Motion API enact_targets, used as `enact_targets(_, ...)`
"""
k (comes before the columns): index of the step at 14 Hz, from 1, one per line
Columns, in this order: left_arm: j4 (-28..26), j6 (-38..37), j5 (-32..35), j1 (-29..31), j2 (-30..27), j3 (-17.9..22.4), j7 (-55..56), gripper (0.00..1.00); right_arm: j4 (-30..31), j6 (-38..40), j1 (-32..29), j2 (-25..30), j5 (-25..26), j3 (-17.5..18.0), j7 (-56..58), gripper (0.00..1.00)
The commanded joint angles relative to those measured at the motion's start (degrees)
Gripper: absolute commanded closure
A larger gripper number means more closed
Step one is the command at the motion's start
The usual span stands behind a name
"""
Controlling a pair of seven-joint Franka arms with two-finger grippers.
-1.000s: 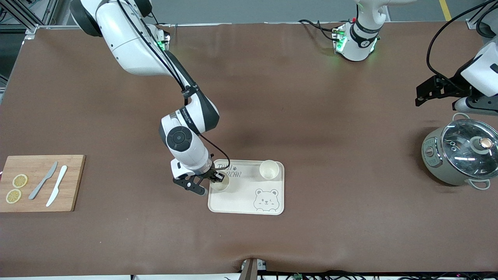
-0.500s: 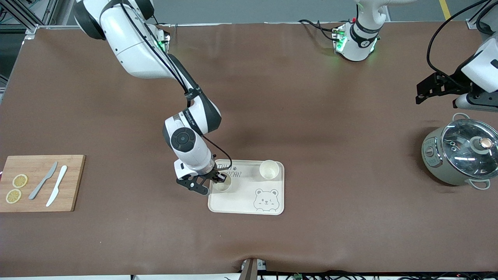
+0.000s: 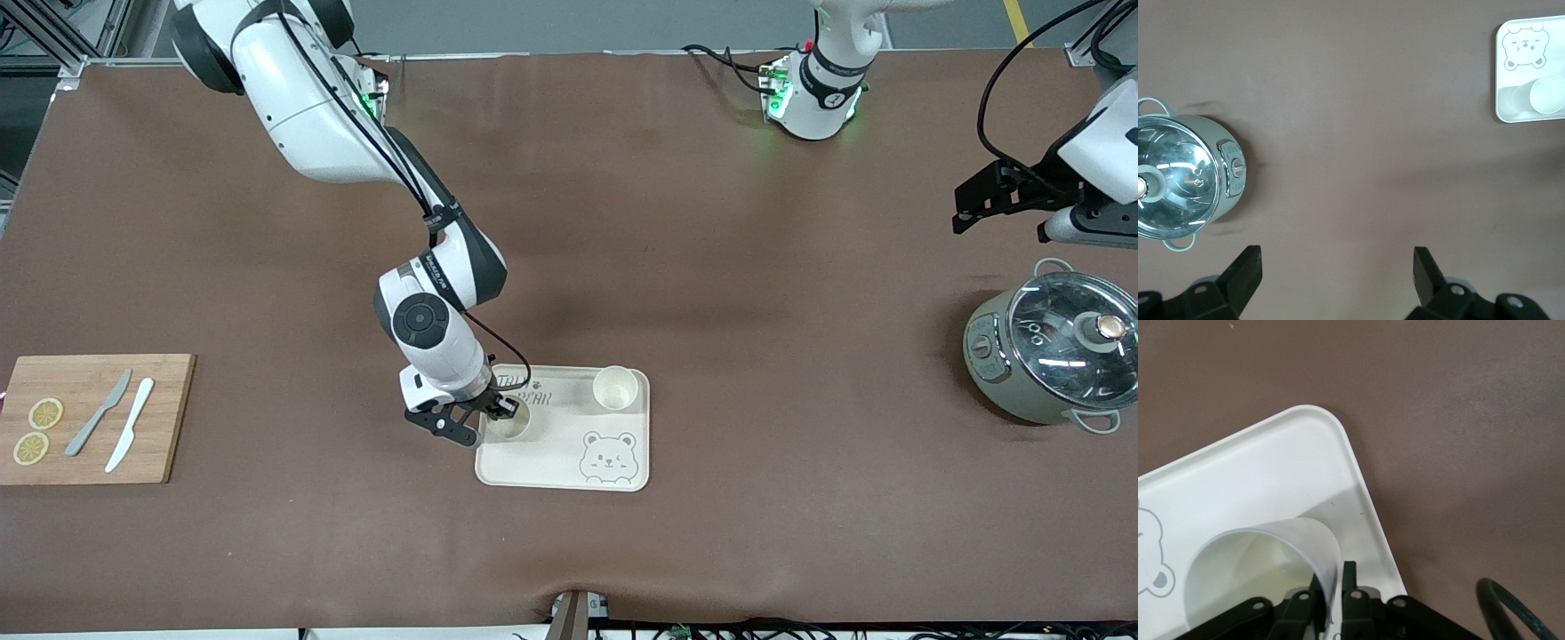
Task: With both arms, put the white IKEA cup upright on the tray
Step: 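Lower the cup onto the tray beside the first cup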
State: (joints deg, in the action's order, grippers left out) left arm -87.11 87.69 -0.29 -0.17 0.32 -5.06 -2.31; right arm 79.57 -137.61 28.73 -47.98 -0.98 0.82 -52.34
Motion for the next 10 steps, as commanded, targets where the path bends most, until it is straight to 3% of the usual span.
enact_targets(1, -1.75, 1.08, -1.38, -0.01, -1.72, 0.23, 0.81, 0.0, -1.61, -0.03, 0.19, -1.06, 1.33, 0.06, -1.19, 0.05)
enact_targets(2, -1.75, 1.08, -1.38, 0.08, -1.72, 0.23, 0.9, 0.0, -1.69, -0.03, 0.1, -1.06, 2.2, 0.06, -1.19, 0.0)
enact_targets(10, -1.66, 2.22, -1.38, 0.43, -1.46, 0.23, 0.9, 0.0, -1.78, 1.37, -0.34, 0.78, 3.09, 0.15, -0.48, 0.0)
